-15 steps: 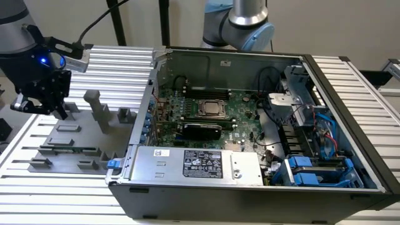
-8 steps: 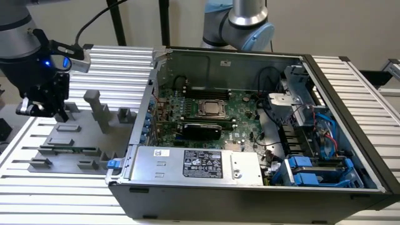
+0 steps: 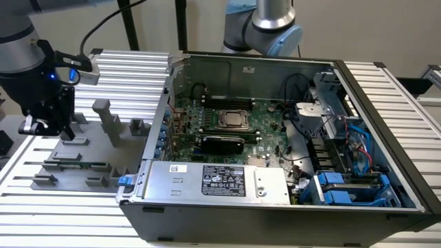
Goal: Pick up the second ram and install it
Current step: 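Pick up the second ram and move it above second insertion slot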
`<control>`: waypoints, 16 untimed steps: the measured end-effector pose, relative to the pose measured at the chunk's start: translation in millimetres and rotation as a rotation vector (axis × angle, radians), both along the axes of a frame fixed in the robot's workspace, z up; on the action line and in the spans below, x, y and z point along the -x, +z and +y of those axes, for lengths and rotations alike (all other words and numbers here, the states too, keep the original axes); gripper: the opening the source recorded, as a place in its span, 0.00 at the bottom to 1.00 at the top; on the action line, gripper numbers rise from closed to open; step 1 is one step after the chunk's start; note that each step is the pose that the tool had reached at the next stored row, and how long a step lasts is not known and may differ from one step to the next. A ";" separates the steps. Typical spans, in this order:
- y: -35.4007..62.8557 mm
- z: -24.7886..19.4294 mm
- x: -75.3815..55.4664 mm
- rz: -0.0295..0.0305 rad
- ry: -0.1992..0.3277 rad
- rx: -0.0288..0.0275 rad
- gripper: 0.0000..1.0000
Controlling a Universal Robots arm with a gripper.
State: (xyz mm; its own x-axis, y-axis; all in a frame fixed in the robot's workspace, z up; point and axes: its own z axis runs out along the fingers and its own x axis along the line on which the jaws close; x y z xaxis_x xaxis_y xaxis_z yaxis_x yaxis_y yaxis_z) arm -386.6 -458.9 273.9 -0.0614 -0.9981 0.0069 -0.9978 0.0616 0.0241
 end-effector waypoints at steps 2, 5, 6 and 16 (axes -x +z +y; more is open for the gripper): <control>-1.2 -4.9 0.0 0.0001 0.006 0.0000 0.00; -3.2 -11.0 0.0 0.0000 0.017 -0.0003 0.00; -3.9 -12.2 0.0 0.0001 0.022 -0.0004 0.00; -17.1 -13.7 0.8 0.0001 0.072 -0.0002 1.00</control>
State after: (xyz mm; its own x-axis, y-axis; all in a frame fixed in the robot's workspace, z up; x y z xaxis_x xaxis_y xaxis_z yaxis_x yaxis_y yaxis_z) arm -387.5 -472.6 256.8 0.0106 -0.9999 0.0067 -0.9997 -0.0104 0.0242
